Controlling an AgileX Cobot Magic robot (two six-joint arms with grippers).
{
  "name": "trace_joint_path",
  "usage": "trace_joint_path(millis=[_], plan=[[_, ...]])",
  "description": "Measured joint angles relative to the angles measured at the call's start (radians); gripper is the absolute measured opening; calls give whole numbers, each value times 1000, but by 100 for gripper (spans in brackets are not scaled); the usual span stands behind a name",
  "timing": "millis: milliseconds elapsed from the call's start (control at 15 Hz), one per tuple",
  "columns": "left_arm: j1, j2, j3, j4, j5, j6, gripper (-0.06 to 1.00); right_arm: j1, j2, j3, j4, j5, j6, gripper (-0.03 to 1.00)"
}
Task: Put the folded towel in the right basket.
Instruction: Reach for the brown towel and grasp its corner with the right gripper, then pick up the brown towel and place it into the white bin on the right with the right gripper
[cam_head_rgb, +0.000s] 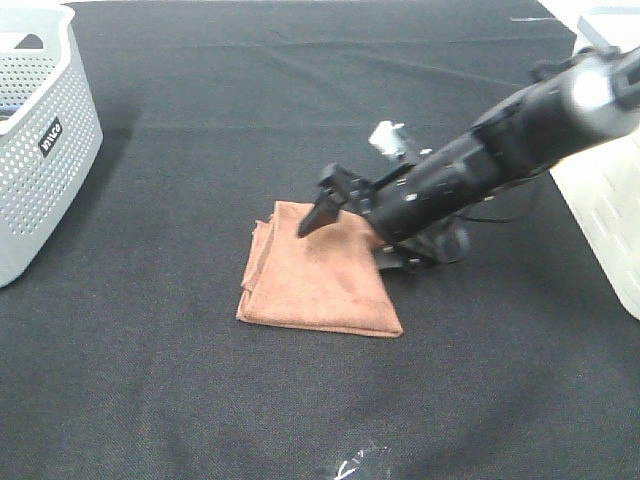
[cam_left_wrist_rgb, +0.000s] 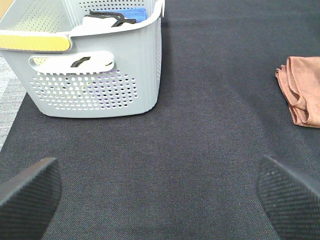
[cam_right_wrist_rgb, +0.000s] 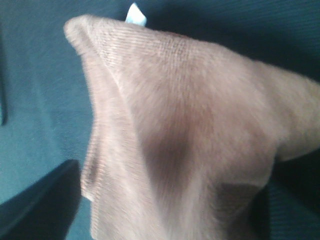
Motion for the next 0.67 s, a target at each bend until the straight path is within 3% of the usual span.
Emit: trace_joint_path(millis=[67, 200, 333, 533, 667], plan=[[0, 0, 0, 0, 0, 0, 99, 33, 9, -16, 6, -15, -15, 77], [0, 0, 0, 0, 0, 0, 99, 82, 33, -49, -1, -40, -20, 54], [0, 0, 0, 0, 0, 0, 99, 88, 43, -62, -4, -37, -18, 23], [0, 0, 0, 0, 0, 0, 99, 88, 44, -74, -14, -16, -18, 23], [0, 0, 0, 0, 0, 0, 99, 88, 42, -99, -15, 62, -18, 23]])
